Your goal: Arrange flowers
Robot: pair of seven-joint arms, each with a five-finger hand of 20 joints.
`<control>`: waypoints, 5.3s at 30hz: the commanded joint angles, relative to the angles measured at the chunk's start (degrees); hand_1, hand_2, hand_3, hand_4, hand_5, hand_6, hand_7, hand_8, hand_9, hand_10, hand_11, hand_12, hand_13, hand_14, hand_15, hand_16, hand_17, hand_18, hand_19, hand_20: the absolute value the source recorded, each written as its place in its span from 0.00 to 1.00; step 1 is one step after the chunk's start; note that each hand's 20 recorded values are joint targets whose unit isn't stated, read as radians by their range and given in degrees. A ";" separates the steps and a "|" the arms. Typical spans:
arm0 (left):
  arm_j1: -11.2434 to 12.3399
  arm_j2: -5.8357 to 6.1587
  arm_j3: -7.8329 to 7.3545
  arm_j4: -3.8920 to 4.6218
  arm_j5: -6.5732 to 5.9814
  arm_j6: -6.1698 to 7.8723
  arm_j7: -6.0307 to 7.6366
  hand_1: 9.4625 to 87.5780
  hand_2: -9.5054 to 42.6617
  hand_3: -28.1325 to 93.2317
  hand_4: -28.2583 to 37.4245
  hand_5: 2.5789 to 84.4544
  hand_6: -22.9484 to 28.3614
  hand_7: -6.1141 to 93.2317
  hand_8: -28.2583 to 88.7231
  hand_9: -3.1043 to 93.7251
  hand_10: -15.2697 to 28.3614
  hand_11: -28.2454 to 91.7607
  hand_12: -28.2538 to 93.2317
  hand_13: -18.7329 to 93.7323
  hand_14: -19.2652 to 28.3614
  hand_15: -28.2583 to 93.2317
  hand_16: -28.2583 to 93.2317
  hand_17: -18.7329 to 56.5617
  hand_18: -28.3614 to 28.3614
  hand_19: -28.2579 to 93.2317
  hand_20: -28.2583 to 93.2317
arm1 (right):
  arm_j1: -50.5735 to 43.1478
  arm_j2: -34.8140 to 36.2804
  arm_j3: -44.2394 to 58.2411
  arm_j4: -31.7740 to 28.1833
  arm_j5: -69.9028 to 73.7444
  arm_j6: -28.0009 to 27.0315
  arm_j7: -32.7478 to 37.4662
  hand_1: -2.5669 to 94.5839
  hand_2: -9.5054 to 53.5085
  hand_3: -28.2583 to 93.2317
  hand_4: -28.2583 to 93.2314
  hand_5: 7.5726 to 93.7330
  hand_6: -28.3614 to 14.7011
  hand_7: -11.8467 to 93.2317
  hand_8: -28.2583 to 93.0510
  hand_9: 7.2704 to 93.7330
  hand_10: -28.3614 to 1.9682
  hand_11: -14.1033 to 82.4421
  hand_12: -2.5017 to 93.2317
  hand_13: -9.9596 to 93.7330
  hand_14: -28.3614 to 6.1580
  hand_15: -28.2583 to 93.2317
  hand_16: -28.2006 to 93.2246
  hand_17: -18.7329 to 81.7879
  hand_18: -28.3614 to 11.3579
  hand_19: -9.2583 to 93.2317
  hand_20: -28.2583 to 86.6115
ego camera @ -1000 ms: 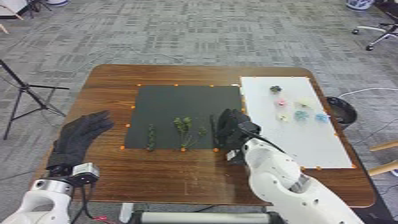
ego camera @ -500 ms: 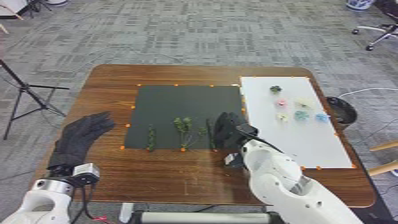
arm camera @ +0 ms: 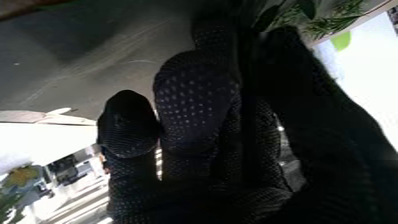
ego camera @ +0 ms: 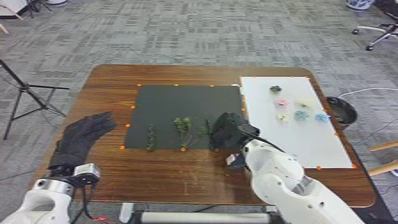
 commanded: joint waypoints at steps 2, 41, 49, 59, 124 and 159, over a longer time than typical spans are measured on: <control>0.04 0.04 0.01 -0.19 0.38 -0.75 -0.33 0.20 0.24 0.77 0.06 0.58 0.50 0.23 0.19 0.52 0.68 0.44 0.38 0.49 0.81 0.40 0.26 0.31 0.73 0.33 0.38 | 0.25 1.17 2.54 -2.66 -0.88 -3.39 -0.85 0.48 0.00 0.75 0.15 0.68 0.68 0.25 0.18 0.79 0.46 0.36 0.26 0.95 0.71 0.67 0.51 0.70 0.21 0.97 0.72; -0.41 -0.69 -0.05 0.03 0.61 -1.84 -0.34 0.21 0.24 0.77 0.07 0.58 0.50 0.22 0.19 0.53 0.69 0.44 0.37 0.50 0.81 0.41 0.26 0.31 0.72 0.33 0.38 | -2.80 6.25 21.26 4.55 -18.74 -15.52 -0.99 0.38 0.00 0.73 0.15 0.54 0.61 0.18 0.19 0.64 0.36 0.29 0.26 0.91 0.65 0.69 0.48 0.67 0.18 0.97 0.70; 0.04 -0.90 -0.38 -0.03 0.62 -2.33 -0.53 0.21 0.24 0.77 0.07 0.58 0.50 0.22 0.19 0.53 0.69 0.44 0.38 0.49 0.81 0.40 0.26 0.31 0.72 0.33 0.38 | -4.65 6.08 21.49 5.64 -19.36 -14.95 -0.39 0.42 0.00 0.74 0.14 0.56 0.62 0.20 0.19 0.64 0.37 0.30 0.26 0.91 0.66 0.69 0.48 0.67 0.19 0.97 0.70; 0.20 -0.87 -0.79 0.08 0.59 -2.72 -0.89 0.21 0.24 0.77 0.07 0.58 0.50 0.22 0.19 0.53 0.69 0.44 0.38 0.50 0.81 0.41 0.26 0.31 0.73 0.33 0.38 | -6.32 7.21 19.34 7.38 -20.26 -4.20 -3.31 0.61 0.00 0.70 0.11 0.71 0.64 0.26 0.30 0.83 0.57 0.26 0.39 0.95 0.74 0.70 0.49 0.71 0.23 0.99 0.70; -1.64 -0.49 -4.63 2.89 -6.76 12.87 5.70 0.02 0.89 0.78 0.00 0.65 0.52 0.21 0.18 0.60 0.72 0.44 0.36 0.52 0.79 0.41 0.25 0.34 0.71 0.33 0.38 | 23.37 -24.67 -16.83 20.98 -19.18 -13.17 -28.42 0.64 0.00 0.70 0.09 0.85 0.70 0.29 0.30 0.97 0.66 0.20 0.37 0.98 0.78 0.70 0.51 0.74 0.28 1.00 0.73; -3.65 -3.24 -9.43 4.33 -4.99 4.91 3.62 0.04 0.80 0.80 0.00 0.58 0.52 0.21 0.19 0.53 0.69 0.43 0.36 0.51 0.78 0.41 0.25 0.33 0.71 0.34 0.38 | 19.42 -35.81 -6.23 31.64 -35.14 -15.09 -27.55 0.62 0.00 0.71 0.10 0.82 0.70 0.27 0.29 0.91 0.64 0.20 0.31 0.98 0.77 0.69 0.50 0.74 0.27 1.00 0.72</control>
